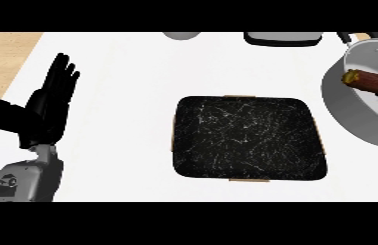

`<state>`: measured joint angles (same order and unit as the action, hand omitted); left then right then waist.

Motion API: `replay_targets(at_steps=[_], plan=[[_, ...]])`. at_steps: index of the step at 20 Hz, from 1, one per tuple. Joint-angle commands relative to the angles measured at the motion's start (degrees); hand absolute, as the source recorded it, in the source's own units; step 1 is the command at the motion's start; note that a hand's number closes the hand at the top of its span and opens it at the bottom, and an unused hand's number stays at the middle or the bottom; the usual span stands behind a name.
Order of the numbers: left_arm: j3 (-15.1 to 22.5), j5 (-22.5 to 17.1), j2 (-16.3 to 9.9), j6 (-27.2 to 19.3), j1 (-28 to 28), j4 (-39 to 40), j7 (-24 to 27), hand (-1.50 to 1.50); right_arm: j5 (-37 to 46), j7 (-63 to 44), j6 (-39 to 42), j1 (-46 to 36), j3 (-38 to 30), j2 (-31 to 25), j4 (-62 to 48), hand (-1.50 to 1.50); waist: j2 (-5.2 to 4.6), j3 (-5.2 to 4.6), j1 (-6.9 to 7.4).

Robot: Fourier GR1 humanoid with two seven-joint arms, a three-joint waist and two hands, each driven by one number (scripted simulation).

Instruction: Pick the sweet potato from the tray and place it in the pot

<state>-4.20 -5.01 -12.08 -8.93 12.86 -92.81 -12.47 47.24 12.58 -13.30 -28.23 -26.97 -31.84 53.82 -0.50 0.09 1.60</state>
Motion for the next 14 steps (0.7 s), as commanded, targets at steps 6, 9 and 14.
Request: replay_targets(at_steps=[6, 9, 14], plan=[[-0.6, -1.0, -0.3, 1.7, -0.2, 0.5, 0.7, 0.00, -6.2, 8.2, 6.5, -9.0, -4.6, -3.8, -25.5, -1.50, -0.28, 0.11, 0.63], [1.0, 1.0, 1.1, 0.7, 0.4, 1.7, 2.0, 0.00, -7.3, 11.7, 8.6, -11.0, -4.5, -1.8, -29.6, -1.50, -0.43, 0.13, 0.53], [0.3, -0.2, 0.8, 1.2, -0.6, 0.5, 0.7, 0.00, -17.3, 18.9, 15.2, -13.5, -12.6, -2.6, -31.5, -1.50, -0.31, 0.18, 0.42]])
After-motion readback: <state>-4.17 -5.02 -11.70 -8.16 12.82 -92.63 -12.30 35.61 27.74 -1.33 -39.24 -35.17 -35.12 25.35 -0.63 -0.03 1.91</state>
